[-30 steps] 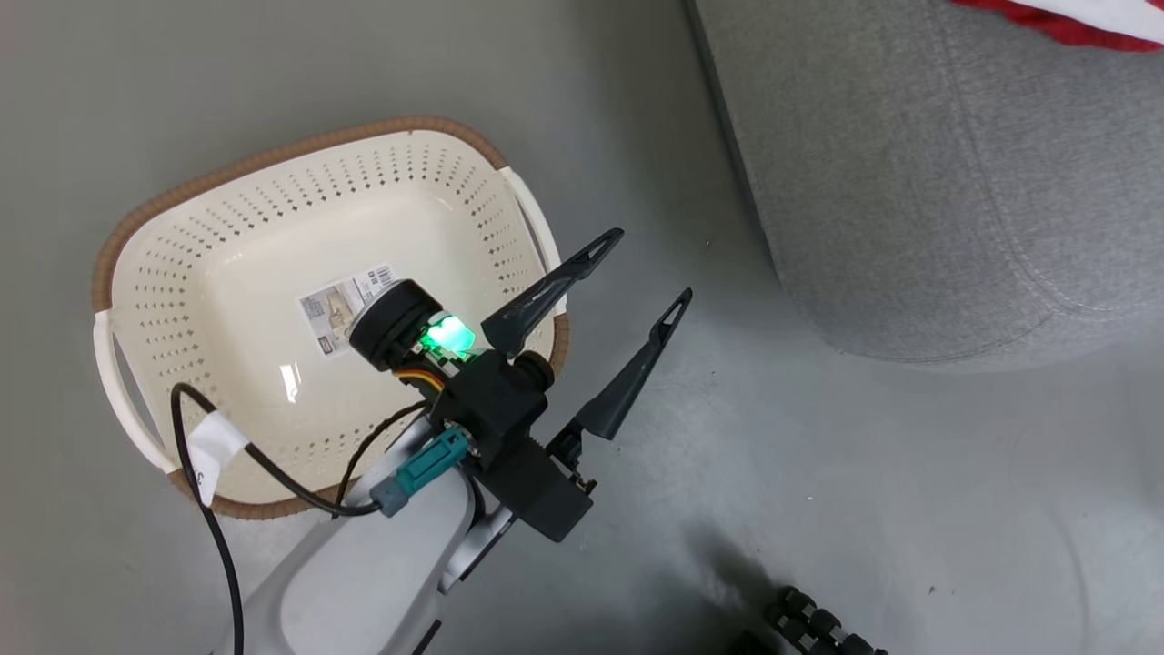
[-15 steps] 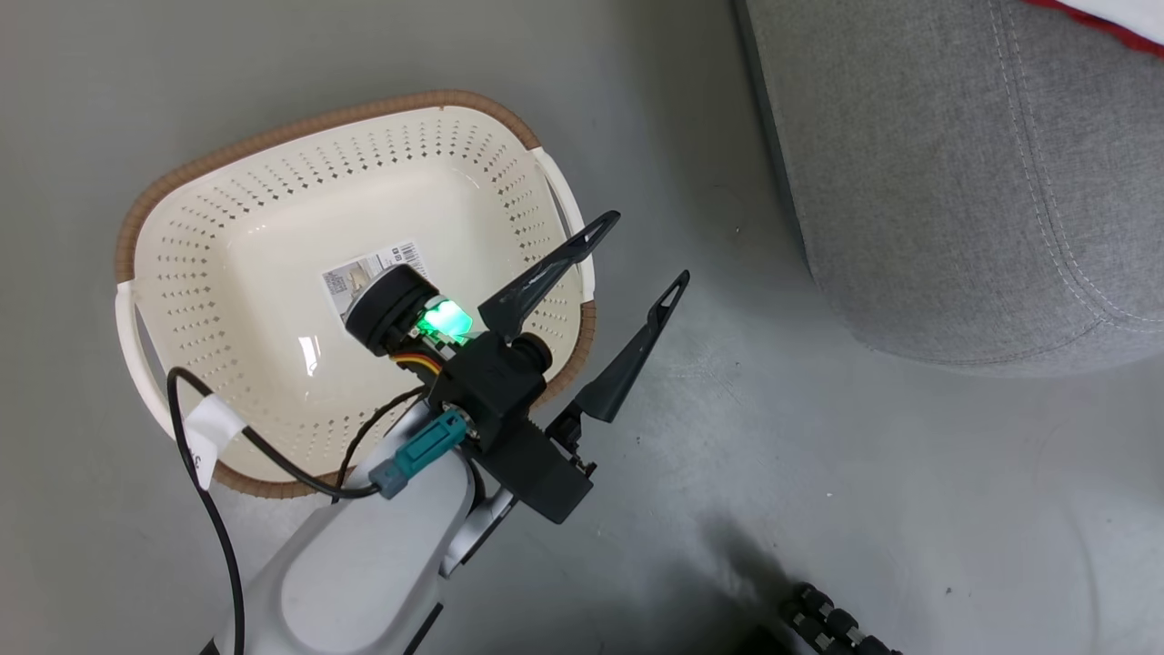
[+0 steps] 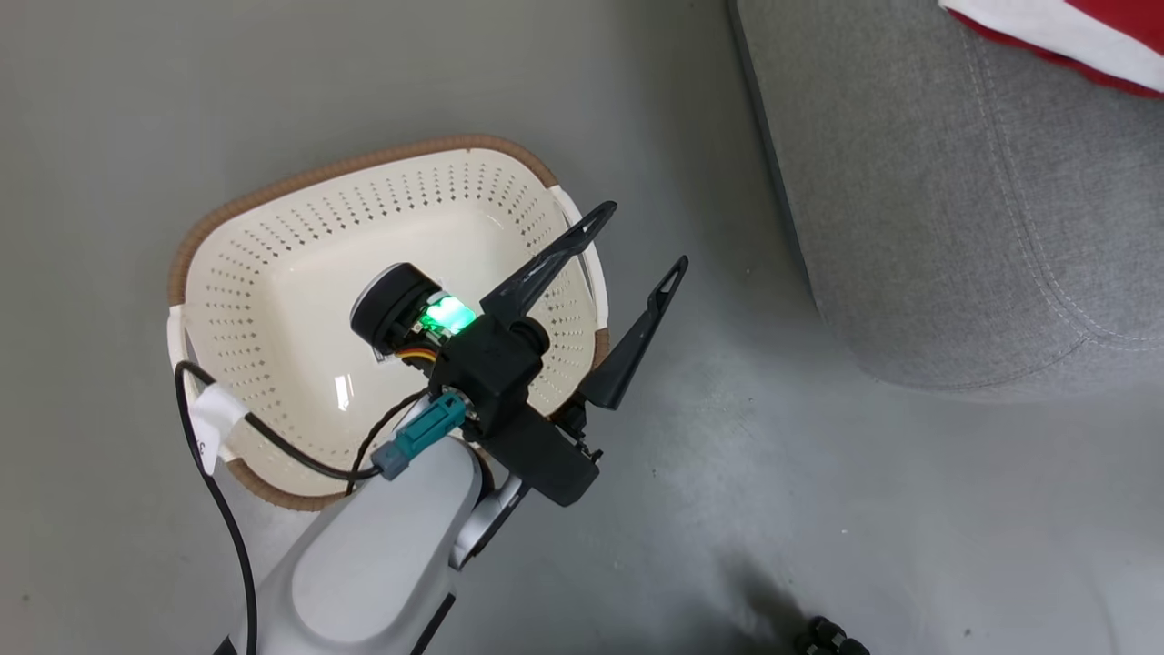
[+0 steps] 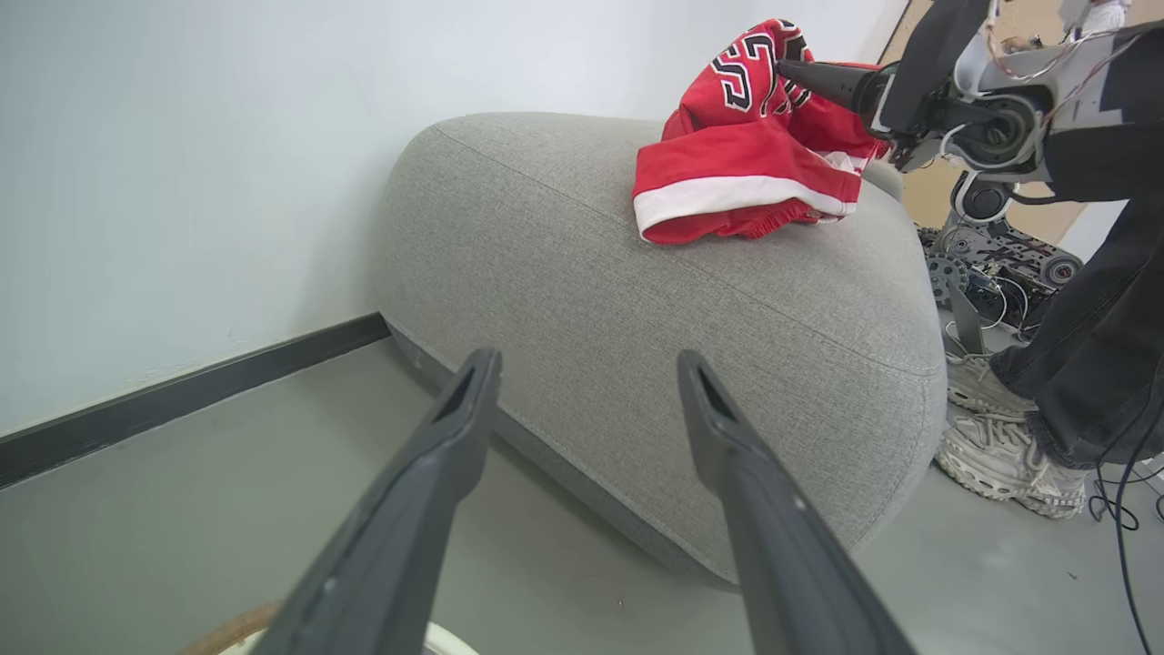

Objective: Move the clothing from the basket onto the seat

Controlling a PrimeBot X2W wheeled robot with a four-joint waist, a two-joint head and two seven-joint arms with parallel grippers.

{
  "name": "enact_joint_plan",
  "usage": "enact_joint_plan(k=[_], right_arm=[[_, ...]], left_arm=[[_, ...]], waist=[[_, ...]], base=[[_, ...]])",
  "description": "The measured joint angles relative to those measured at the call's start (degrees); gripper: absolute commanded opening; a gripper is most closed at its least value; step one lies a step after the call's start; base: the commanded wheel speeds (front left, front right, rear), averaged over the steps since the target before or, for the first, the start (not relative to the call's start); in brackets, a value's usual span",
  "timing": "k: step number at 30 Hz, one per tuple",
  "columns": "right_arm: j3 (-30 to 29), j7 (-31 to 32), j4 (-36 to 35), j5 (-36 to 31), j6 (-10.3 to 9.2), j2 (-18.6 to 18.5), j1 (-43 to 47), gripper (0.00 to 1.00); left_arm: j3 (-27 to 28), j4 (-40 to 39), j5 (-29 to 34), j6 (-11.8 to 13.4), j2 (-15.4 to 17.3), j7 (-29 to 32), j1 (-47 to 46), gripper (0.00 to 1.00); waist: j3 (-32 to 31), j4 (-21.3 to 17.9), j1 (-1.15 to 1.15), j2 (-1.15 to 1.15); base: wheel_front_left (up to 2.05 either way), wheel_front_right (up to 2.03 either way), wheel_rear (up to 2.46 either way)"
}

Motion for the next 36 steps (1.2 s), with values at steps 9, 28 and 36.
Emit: enact_joint_plan(k=[9, 28, 36], right_arm=[[1.1, -0.2, -5.0, -1.3, 0.66, 1.8, 5.6, 1.00], [3.0, -0.2, -9.4, -1.2, 1.68, 6.6, 18.7, 1.00], [5.4, -0.2, -10.0, -1.3, 1.76, 8.1, 23.1, 1.00]], left_arm=[[1.8, 2.4, -1.2, 0.0, -1.4, 0.0, 1.3, 1.00], [10.9, 8.2, -4.0, 0.6, -3.7, 0.0, 10.1, 1.00], [15.1, 9.8, -4.0, 2.7, -4.1, 0.0, 12.9, 1.00]], waist=[[-5.0, 1.5, 0.00, 0.00], [-18.2, 9.0, -0.01, 0.00], [-22.9, 12.7, -0.01, -0.01]], base=[[0.00, 0.00, 0.00], [0.00, 0.00, 0.00], [0.00, 0.00, 0.00]])
